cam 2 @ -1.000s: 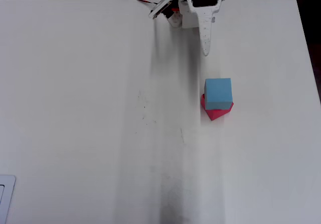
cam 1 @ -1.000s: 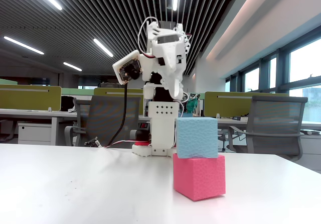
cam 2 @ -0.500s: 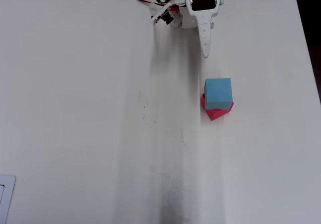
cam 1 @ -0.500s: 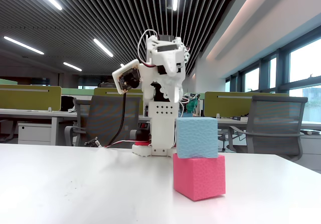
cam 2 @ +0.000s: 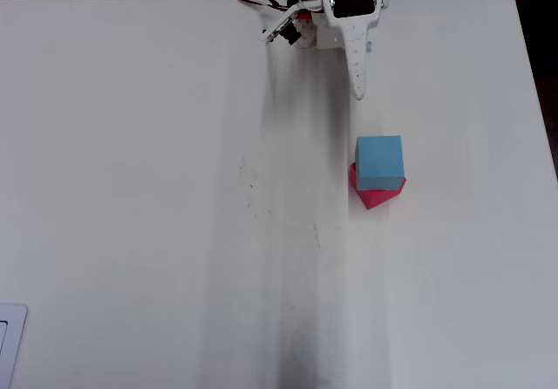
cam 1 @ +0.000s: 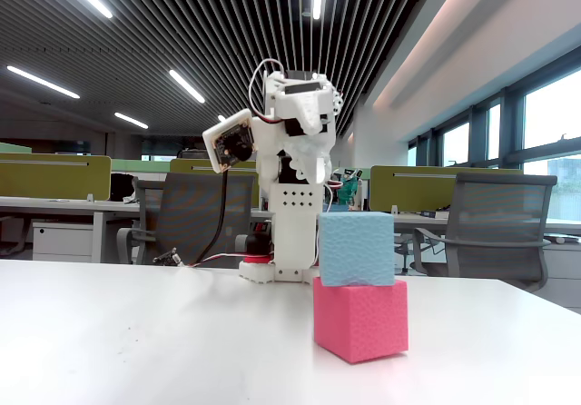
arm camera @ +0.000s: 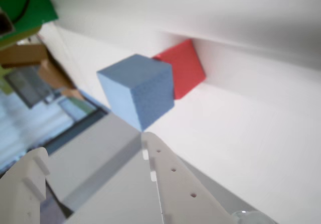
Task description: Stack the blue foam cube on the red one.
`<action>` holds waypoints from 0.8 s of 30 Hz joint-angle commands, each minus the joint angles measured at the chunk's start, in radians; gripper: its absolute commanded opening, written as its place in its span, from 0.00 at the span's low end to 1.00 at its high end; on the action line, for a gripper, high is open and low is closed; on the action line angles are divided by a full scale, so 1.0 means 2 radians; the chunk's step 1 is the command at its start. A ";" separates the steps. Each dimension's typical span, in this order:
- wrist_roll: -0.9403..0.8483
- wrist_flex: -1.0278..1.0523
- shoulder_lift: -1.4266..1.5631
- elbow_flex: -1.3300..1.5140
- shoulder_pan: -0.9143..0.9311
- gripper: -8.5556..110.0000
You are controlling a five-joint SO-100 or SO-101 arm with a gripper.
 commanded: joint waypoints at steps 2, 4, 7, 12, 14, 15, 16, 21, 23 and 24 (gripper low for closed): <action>-0.003 -0.010 0.001 0.000 -0.003 0.26; -0.003 -0.012 0.001 -0.001 -0.003 0.26; -0.003 -0.017 0.001 -0.001 -0.003 0.26; -0.004 -0.020 0.001 -0.006 -0.005 0.26; -0.004 -0.016 0.001 -0.013 -0.017 0.26; -0.004 -0.016 0.001 -0.015 -0.022 0.26; -0.004 -0.017 0.001 -0.015 -0.022 0.25; -0.004 -0.021 0.001 -0.008 -0.021 0.25; -0.004 -0.022 0.001 -0.008 -0.021 0.25; -0.004 -0.024 0.001 -0.008 -0.021 0.25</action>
